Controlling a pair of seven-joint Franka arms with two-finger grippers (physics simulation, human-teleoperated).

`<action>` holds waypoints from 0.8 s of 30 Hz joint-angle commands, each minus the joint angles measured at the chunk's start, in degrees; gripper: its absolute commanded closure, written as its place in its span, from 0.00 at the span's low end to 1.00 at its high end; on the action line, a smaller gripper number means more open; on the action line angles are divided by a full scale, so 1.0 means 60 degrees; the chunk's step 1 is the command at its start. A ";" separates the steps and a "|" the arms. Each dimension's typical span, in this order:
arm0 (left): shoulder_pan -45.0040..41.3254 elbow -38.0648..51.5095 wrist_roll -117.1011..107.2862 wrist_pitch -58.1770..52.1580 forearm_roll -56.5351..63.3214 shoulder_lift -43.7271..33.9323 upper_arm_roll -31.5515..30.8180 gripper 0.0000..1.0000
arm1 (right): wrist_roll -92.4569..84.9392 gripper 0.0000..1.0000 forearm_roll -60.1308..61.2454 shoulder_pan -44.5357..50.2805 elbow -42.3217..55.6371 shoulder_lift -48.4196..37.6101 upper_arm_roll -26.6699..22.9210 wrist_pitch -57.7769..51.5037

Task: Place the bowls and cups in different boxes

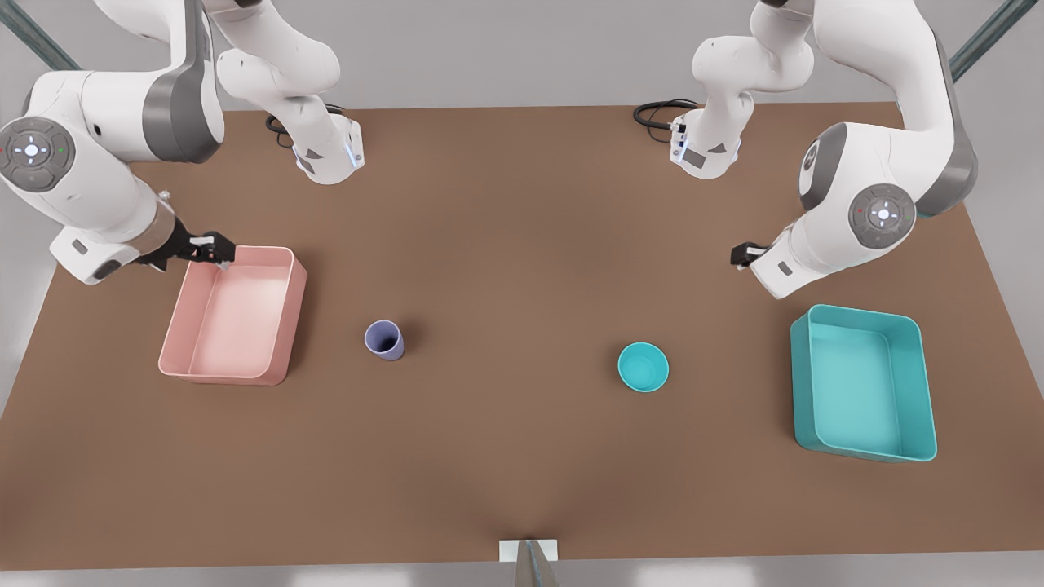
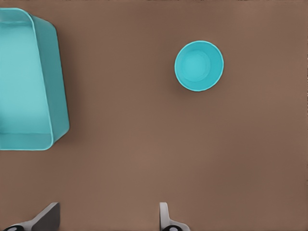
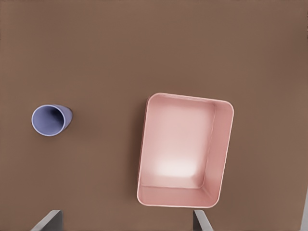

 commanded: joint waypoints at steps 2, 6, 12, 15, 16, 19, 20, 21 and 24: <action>0.0005 0.0004 -0.0011 0.0252 -0.0047 -0.0010 -0.0003 0.00 | 0.0028 0.00 0.0004 0.0003 0.0009 0.0038 -0.0017 0.0516; -0.0039 0.0251 -0.0040 0.1755 -0.1526 0.2358 -0.0265 0.00 | 0.0203 0.00 0.0004 0.0954 -0.0006 0.1501 -0.0002 0.0909; 0.0341 0.2040 0.0062 0.5144 -0.1614 0.6215 -0.1087 0.00 | 0.0438 0.00 0.0194 0.1600 -0.1543 0.2821 -0.0046 0.4631; 0.0532 0.1835 0.0354 0.5042 -0.1585 0.6157 -0.1087 0.00 | 0.0467 0.00 0.0619 0.1600 -0.1895 0.3231 -0.0046 0.5189; 0.0517 0.1571 0.0575 0.4998 -0.1585 0.6172 -0.1087 0.00 | 0.0467 0.00 0.0897 0.1731 -0.1895 0.3436 -0.0046 0.5203; 0.0488 0.1556 0.0575 0.4983 -0.1585 0.6245 -0.1087 0.00 | 0.0511 0.00 0.0912 0.1937 -0.2408 0.3437 -0.0032 0.5496; 0.0488 0.1556 0.0590 0.4983 -0.1585 0.6289 -0.1087 0.00 | 0.0511 0.00 0.0956 0.1937 -0.2657 0.3437 -0.0017 0.5804; 0.0473 0.1512 0.0648 0.4969 -0.1585 0.6347 -0.1101 0.00 | 0.0511 0.00 0.0956 0.1937 -0.2862 0.3407 -0.0017 0.5965; 0.0429 0.1512 0.0634 0.4954 -0.1585 0.6479 -0.1116 0.00 | 0.0511 0.00 0.1015 0.1937 -0.3155 0.3436 -0.0017 0.6141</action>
